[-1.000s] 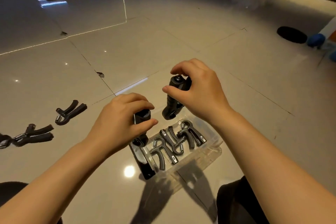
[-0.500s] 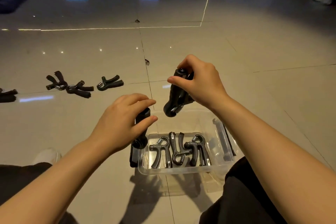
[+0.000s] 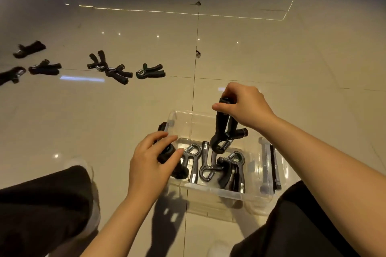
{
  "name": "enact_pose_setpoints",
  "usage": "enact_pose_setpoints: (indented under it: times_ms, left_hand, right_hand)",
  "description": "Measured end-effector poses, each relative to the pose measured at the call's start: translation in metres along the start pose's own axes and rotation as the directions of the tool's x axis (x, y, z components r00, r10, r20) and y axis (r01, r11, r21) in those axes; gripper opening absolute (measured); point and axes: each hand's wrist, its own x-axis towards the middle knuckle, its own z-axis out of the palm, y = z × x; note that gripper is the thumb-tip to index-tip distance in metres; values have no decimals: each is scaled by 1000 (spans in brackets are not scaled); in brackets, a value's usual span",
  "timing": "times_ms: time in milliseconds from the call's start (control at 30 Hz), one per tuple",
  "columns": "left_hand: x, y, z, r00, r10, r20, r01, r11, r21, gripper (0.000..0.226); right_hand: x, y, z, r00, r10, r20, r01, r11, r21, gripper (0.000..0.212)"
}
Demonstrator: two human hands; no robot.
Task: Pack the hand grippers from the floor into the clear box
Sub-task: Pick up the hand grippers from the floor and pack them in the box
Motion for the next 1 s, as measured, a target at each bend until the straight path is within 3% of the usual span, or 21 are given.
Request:
enact_pose_setpoints:
  times_ms: [133,233,400,533,767,900,1000]
  left_hand:
    - [-3,-23,4,1000,-22,-21,20,997,-80,38]
    - [-1,-37,7,1000,-16,-14,16,999,-49,40]
    - [1,-49,4,999,15,-31,-16,999,-27,38]
    - [6,-51,8,999,48,-25,-47,999,8,36]
    - [5,-49,12,994,107,-8,-107,992,62,37]
    - [4,-50,12,993,121,2,-121,989,91,37]
    - [3,-49,13,990,136,26,-138,984,117,37]
  right_hand:
    - [1,28,37,983,140,116,-130,988,-89,33]
    - [11,45,76,945,258,203,-235,963,-130,34]
    - [26,67,150,900,328,286,-288,942,-172,35]
    - [31,81,178,897,309,316,-240,941,-239,35]
    - [40,109,201,926,288,244,-237,946,-220,37]
    - [31,118,213,965,185,186,-134,957,-259,43]
    - [17,120,211,957,72,280,37,930,-366,56]
